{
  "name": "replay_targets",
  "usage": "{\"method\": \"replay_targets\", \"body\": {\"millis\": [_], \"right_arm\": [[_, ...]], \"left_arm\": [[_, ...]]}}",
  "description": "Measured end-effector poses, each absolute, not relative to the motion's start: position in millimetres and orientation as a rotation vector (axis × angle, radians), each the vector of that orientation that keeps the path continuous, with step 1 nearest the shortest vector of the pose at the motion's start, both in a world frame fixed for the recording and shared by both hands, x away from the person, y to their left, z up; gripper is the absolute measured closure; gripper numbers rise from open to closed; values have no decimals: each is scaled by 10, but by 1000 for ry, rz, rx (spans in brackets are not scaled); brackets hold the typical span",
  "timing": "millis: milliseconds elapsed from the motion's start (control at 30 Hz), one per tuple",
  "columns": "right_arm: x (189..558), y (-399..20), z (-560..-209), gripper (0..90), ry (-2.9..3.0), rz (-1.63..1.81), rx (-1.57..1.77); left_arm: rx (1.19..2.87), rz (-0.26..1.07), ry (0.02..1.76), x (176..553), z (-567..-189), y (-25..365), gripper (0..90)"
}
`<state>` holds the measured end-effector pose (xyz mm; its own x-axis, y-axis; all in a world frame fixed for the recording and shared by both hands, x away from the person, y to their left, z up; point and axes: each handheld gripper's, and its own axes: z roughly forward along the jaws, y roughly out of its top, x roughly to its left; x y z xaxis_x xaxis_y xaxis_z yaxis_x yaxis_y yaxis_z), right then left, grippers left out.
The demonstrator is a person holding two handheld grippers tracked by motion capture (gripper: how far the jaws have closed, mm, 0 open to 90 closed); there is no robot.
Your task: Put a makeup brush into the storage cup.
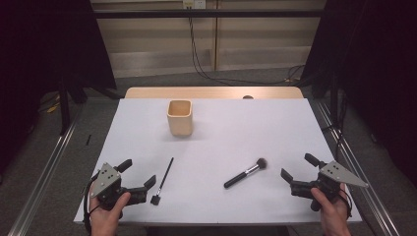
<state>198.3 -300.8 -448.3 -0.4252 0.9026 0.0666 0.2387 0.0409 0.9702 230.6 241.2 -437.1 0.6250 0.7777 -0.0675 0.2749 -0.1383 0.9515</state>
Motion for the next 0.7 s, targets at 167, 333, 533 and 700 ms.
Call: {"method": "replay_targets", "body": {"millis": [167, 333, 533, 700], "right_arm": [[1993, -3017, -4499, 0, 1712, 1432, 1174], [2011, -3018, -4508, 0, 1721, 1430, 1167], [2007, -2985, -4496, 0, 1726, 1433, 1147], [2026, -2980, -4498, 0, 1728, 1420, 1149]], "left_arm": [[1726, 559, 852, 2313, -4365, 2399, 31], [1731, 568, 835, 2333, -4372, 2368, 31], [1738, 541, 844, 2347, -4364, 2379, 32], [1729, 535, 851, 2361, -4309, 2388, 35]]}}
